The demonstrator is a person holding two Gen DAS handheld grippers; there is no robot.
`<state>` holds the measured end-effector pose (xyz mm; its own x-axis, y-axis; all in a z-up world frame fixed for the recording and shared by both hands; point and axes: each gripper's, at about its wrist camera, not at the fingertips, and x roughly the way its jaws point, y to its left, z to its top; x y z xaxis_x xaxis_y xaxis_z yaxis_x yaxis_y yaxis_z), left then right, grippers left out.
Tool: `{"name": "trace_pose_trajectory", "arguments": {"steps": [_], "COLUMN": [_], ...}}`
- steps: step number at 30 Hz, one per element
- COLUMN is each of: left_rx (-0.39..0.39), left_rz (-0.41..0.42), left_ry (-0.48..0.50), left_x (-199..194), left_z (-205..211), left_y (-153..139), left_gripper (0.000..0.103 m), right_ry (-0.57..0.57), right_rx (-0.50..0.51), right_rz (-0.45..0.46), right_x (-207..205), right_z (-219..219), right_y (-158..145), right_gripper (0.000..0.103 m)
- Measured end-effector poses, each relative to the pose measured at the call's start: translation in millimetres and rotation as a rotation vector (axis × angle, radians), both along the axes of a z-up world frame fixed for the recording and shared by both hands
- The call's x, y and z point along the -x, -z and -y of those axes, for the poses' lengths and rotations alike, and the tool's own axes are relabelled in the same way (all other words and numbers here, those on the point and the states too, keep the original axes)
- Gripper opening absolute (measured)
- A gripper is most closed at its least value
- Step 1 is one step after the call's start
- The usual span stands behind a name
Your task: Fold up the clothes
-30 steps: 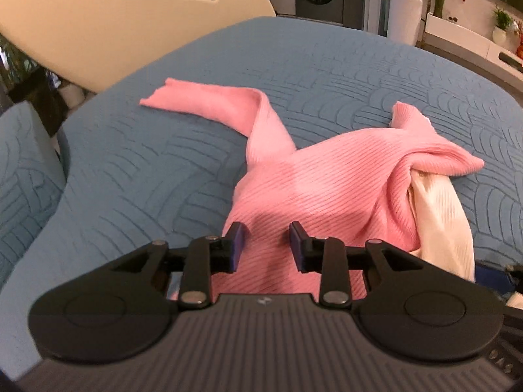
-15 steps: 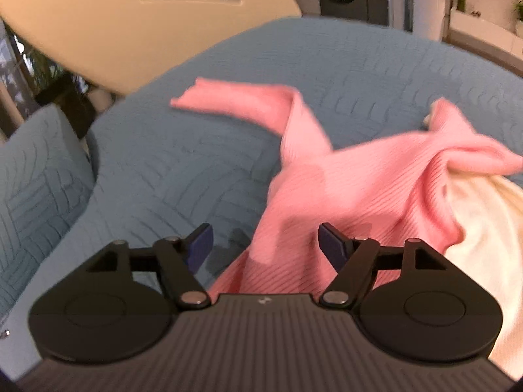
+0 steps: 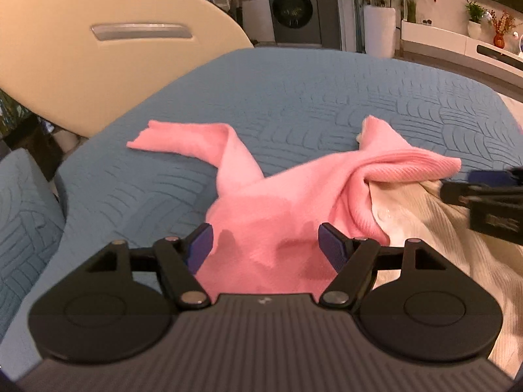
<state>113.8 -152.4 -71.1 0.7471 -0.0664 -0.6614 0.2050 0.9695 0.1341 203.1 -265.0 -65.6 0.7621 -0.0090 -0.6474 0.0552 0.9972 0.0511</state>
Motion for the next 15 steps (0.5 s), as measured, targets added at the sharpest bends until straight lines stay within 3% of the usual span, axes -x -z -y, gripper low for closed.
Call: {"name": "trace_pose_trajectory", "arguments": {"steps": [5, 11, 15], "left_rx": [0.032, 0.039, 0.036], "left_rz": [-0.032, -0.059, -0.053], "left_ry": [-0.001, 0.000, 0.013], "left_x": [-3.9, -9.2, -11.2], "left_z": [-1.2, 2.0, 3.9], "left_y": [3.0, 11.3, 13.4], "left_gripper": [0.074, 0.074, 0.074], "right_ry": [-0.028, -0.012, -0.090], "right_rx": [0.107, 0.117, 0.089], "right_rz": [-0.080, -0.039, 0.000], "right_x": [-47.8, -94.1, -140.6], "right_z": [-8.5, -10.0, -30.4], "right_y": [18.2, 13.9, 7.3], "right_gripper": [0.040, 0.040, 0.039]}}
